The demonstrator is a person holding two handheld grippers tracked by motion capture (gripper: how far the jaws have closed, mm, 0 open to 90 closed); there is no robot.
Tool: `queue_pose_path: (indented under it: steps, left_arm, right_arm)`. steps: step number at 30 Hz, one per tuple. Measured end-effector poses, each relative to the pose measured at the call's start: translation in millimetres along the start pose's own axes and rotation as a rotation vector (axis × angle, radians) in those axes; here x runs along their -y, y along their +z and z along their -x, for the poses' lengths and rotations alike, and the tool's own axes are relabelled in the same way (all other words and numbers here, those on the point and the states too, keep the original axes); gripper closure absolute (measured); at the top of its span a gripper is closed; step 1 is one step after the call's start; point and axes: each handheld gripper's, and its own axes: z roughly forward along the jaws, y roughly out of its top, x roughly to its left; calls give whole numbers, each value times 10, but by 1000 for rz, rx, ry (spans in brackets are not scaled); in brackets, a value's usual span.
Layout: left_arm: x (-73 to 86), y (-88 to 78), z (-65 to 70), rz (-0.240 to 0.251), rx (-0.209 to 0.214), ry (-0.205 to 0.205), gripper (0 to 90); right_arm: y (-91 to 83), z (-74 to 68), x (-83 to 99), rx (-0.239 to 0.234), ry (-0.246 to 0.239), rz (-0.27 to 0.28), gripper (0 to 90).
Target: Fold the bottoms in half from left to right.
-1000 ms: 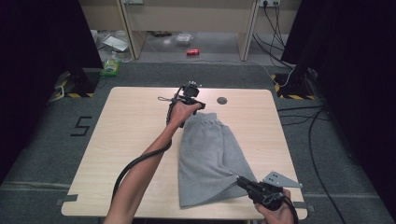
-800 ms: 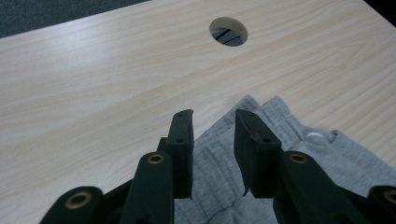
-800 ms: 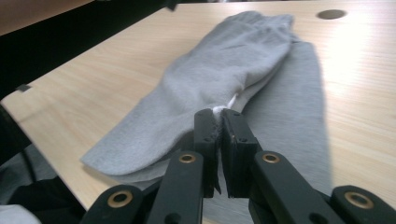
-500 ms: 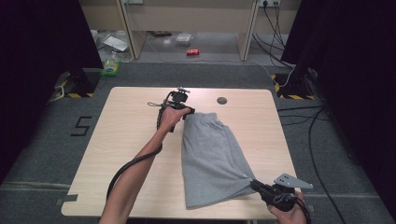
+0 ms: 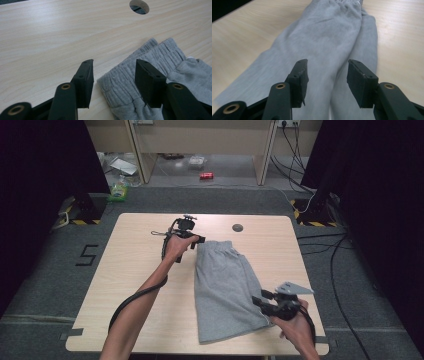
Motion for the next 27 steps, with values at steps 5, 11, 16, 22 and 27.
queue_pose_path:
  steps: [5,11,16,22,27]
  left_arm:
    - [64,-13,-37,-4,0,8,449]
    - [130,-18,-84,5,8,-3,426]
    - [170,19,-86,4,18,-16,382]
    - [224,71,-85,-4,23,-20,364]
    - [239,63,-85,8,29,-27,359]
  right_arm:
    - [525,144,-269,64,-12,-49,517]
    - [937,382,-370,92,33,-111,536]
    - [1128,475,-369,57,78,-126,546]
    - [1224,502,-391,45,85,-149,827]
    - [1057,534,-516,78,63,-97,861]
